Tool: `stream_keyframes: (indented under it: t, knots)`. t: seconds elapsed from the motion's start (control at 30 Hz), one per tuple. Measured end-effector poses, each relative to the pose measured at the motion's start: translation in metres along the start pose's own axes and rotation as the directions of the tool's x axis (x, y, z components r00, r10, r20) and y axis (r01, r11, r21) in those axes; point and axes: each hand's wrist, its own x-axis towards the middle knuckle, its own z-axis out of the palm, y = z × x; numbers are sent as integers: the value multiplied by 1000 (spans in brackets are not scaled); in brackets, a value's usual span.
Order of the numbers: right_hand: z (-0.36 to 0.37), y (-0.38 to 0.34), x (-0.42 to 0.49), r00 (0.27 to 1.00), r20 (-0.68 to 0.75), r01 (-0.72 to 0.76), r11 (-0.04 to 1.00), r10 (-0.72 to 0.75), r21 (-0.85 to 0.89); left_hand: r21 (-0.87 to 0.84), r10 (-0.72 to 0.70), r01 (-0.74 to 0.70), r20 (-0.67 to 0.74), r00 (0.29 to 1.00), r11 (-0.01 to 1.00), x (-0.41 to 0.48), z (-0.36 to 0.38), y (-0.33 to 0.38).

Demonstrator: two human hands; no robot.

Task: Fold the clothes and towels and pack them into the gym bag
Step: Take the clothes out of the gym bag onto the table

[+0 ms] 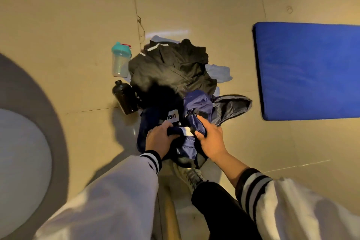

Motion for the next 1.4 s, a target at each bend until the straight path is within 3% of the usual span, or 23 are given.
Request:
stream_keyframes:
  t: [0.43,0.57,0.7,0.9,1.03,1.4]
  knots:
    - [-264,-321,-167,939,-59,343,937,-340,67,-26,-4,-3,-273,962,1000,-200,-322,242]
    - [-321,-419,-208,877,-69,479,876,-475,51,-112,-30,-20,-428,903,993,-248,-409,278]
    - [-347,-515,-238,791,-88,610,791,-605,52,-114,-10,-76,-619,786,991,-287,-489,298]
    - [-312,-628,-293,639,-43,769,638,-768,38,-171,-88,-69,-765,638,983,-363,-570,267]
    - [-255,-699,-346,535,32,839,535,-844,99,-221,-181,-21,-846,501,975,-430,-619,218]
    - [-22,-804,-505,274,354,909,361,-894,208,-406,-440,177,-864,245,896,-635,-650,-7]
